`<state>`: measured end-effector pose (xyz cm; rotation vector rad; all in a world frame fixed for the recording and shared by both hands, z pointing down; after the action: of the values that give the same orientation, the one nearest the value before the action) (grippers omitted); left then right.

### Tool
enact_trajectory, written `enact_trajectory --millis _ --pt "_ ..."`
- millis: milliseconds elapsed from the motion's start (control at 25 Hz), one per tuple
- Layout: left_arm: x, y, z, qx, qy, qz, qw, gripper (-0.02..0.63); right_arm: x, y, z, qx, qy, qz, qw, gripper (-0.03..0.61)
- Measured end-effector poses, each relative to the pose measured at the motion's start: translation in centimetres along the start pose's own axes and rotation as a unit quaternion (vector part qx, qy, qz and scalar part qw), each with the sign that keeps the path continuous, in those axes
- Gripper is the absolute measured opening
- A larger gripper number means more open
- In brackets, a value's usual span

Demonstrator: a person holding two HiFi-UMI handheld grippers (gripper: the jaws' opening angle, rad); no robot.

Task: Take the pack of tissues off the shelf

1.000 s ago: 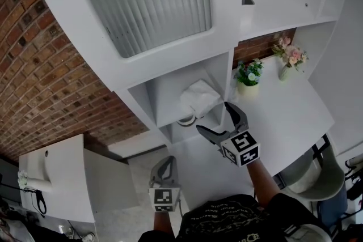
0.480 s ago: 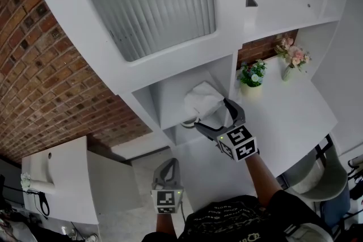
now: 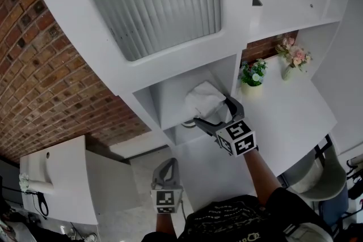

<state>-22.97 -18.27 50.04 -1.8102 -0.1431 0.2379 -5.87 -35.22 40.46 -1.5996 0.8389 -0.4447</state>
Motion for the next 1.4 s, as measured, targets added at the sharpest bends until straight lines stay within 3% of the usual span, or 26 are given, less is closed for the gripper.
enact_trajectory --millis 240,520,600,760,1040,1400 --pt "-0.1 -0.1 -0.2 -0.007 0.000 0.017 0.9998 0.009 0.0 0.2 -0.8 0.005 -0.003 0.001 1.000 0.522" --pt "-0.5 -0.2 -0.4 -0.012 0.004 0.010 0.9999 0.009 0.0 0.2 -1.6 0.009 0.003 -0.011 1.000 0.522" --pt "-0.5 -0.4 -0.4 -0.012 0.006 0.020 0.9997 0.009 0.1 0.1 -1.8 0.002 -0.001 0.000 1.000 0.520" --pt "-0.9 -0.9 -0.2 -0.029 0.008 0.004 0.9995 0.009 -0.1 -0.2 -2.0 -0.017 -0.008 0.034 0.999 0.514" --pt "-1.5 -1.2 -0.3 -0.026 0.016 0.013 0.9995 0.009 0.2 -0.2 -1.8 -0.007 -0.017 0.032 0.999 0.405" --pt "-1.7 -1.9 0.0 -0.027 0.019 0.015 0.9993 0.009 0.0 0.2 -1.6 0.020 -0.011 0.024 0.999 0.365"
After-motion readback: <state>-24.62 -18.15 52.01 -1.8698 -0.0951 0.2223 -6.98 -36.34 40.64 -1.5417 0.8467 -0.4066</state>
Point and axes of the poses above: the fingertips, and each gripper's own axes: z backward along the fingers, x to its right, y out of its top, the point moved 6 cm from there along z, backward along the fingers, and after that the axes turned 10 degrees about z, right-handed, at the moved point
